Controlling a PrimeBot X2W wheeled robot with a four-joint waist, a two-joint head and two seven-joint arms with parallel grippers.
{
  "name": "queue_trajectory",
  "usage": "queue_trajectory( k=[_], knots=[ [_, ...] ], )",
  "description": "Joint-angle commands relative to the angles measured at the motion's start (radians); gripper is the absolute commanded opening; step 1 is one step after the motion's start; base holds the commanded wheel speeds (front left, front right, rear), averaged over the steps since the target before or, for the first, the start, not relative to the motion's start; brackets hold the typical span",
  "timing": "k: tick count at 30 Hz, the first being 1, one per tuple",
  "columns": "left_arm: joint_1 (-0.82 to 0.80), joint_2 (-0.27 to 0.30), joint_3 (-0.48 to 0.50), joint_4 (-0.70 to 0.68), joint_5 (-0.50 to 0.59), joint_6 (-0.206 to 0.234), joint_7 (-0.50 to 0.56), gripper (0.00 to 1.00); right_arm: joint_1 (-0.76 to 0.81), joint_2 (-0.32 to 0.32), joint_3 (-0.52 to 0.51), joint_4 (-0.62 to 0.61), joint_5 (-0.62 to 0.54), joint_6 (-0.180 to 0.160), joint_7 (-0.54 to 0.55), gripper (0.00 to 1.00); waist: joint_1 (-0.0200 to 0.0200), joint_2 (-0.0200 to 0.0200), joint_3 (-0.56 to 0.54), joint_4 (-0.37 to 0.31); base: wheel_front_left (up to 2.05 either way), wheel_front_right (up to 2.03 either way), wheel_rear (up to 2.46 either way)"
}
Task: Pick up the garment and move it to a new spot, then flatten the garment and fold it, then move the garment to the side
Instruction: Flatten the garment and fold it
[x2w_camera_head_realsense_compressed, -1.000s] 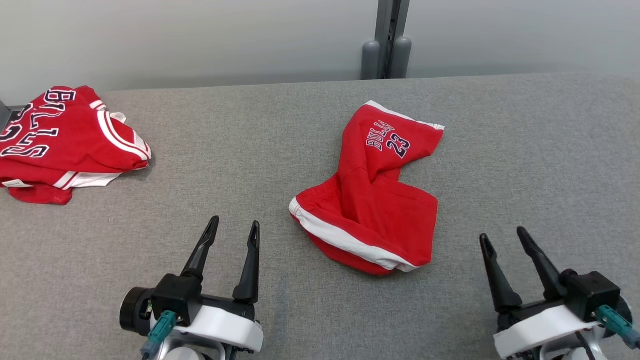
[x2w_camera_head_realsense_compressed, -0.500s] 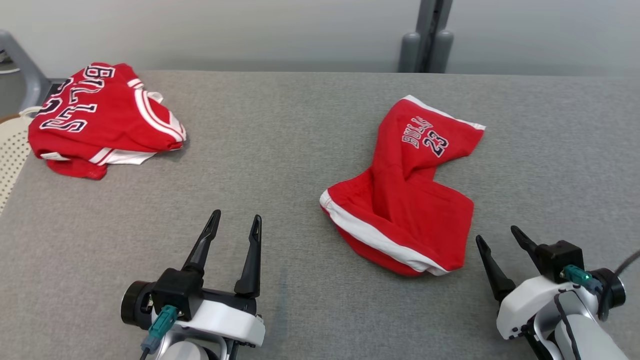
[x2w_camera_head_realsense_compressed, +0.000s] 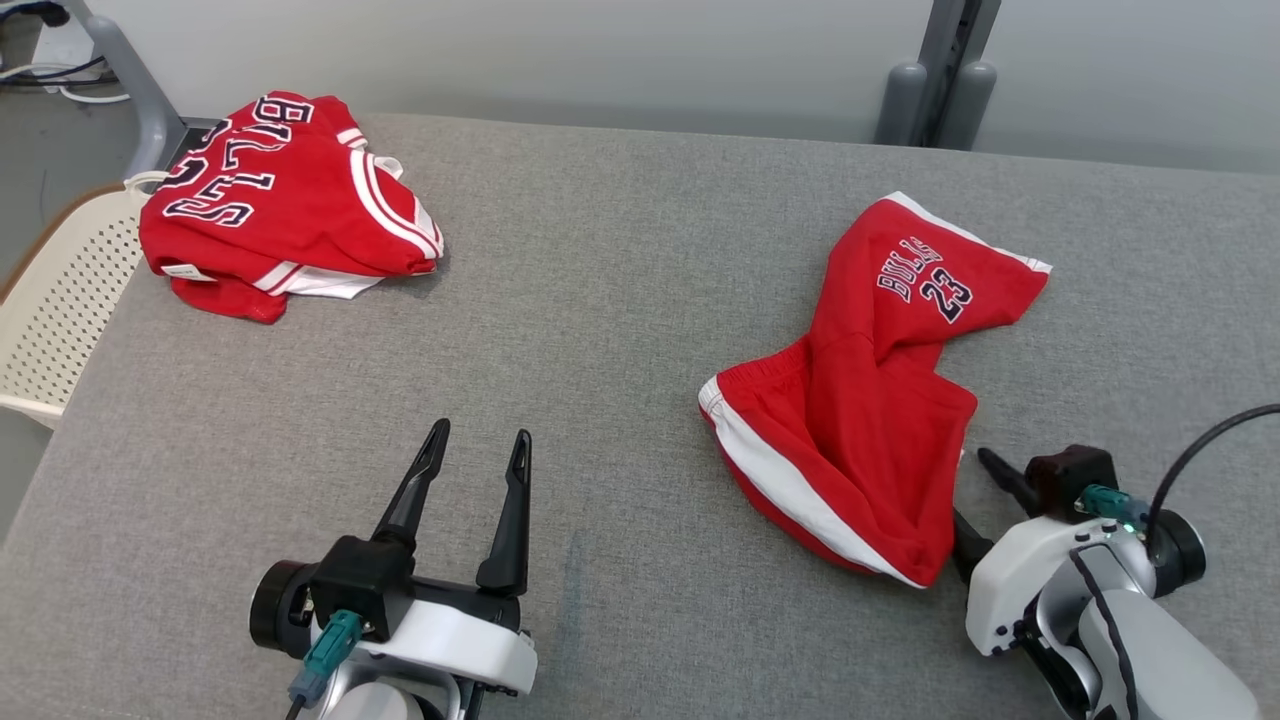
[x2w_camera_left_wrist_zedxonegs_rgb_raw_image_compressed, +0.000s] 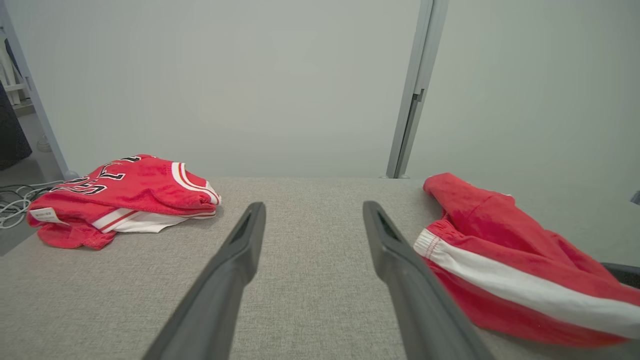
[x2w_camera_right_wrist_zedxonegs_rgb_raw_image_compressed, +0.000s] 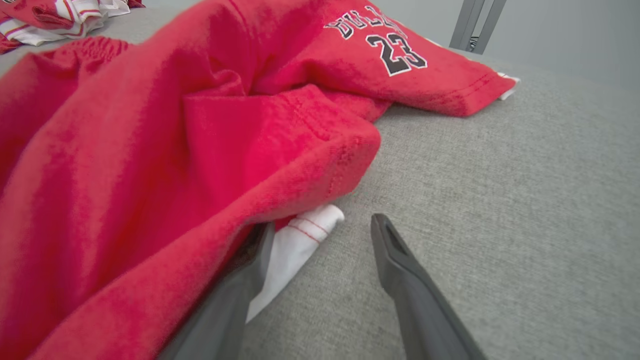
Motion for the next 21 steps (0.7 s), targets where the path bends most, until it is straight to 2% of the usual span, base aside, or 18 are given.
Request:
queue_trajectory(
  k=[1,2,7,9,10,11,12,16,21],
  knots=[
    [-0.004,0.004,0.001,0.000,-0.002,0.005,0.000,1.00,-0.011,-0.009,0.018,0.012,0.017,0.000,0.012,0.67,0.0000,0.0000,-0.003,0.003,0.00,0.00,0.00],
    [-0.002,0.004,0.001,0.000,-0.002,0.006,0.000,1.00,-0.017,-0.010,0.034,0.020,0.032,0.000,0.022,0.53,0.0000,0.0000,-0.004,0.004,0.00,0.00,0.00],
    [0.007,0.004,0.002,-0.001,0.003,0.007,0.000,1.00,-0.046,-0.016,0.108,0.052,0.093,0.000,0.042,0.43,0.0000,0.0000,-0.008,0.002,0.00,0.00,0.00],
    [0.009,0.004,0.002,-0.001,0.006,0.006,0.000,1.00,-0.058,-0.018,0.131,0.060,0.109,0.000,0.032,0.33,0.0000,0.0000,-0.010,0.000,0.00,0.00,0.00],
    [0.011,0.004,0.002,0.000,0.007,0.005,0.000,1.00,-0.064,-0.021,0.140,0.063,0.116,0.000,0.023,0.22,0.0000,0.0000,-0.012,-0.001,0.00,0.00,0.00],
    [0.012,0.004,0.003,0.001,0.008,0.004,0.000,1.00,-0.072,-0.023,0.144,0.066,0.122,0.000,0.011,0.05,0.0000,0.0000,-0.013,-0.003,0.00,0.00,0.00],
    [0.013,0.004,0.004,0.002,0.009,0.004,0.000,1.00,-0.077,-0.024,0.146,0.069,0.127,0.000,-0.002,0.00,0.0000,0.0000,-0.015,-0.006,0.00,0.00,0.00],
    [0.024,0.004,0.008,0.006,0.010,0.002,0.000,1.00,-0.086,-0.027,0.118,0.078,0.146,0.000,-0.051,0.00,0.0000,0.0000,-0.028,-0.027,0.00,0.00,0.00],
    [0.037,0.004,0.009,0.007,0.011,-0.001,0.000,1.00,-0.047,-0.030,0.020,0.058,0.162,0.000,-0.086,0.00,0.0000,0.0000,-0.046,-0.065,0.00,0.00,0.00]
  ],
)
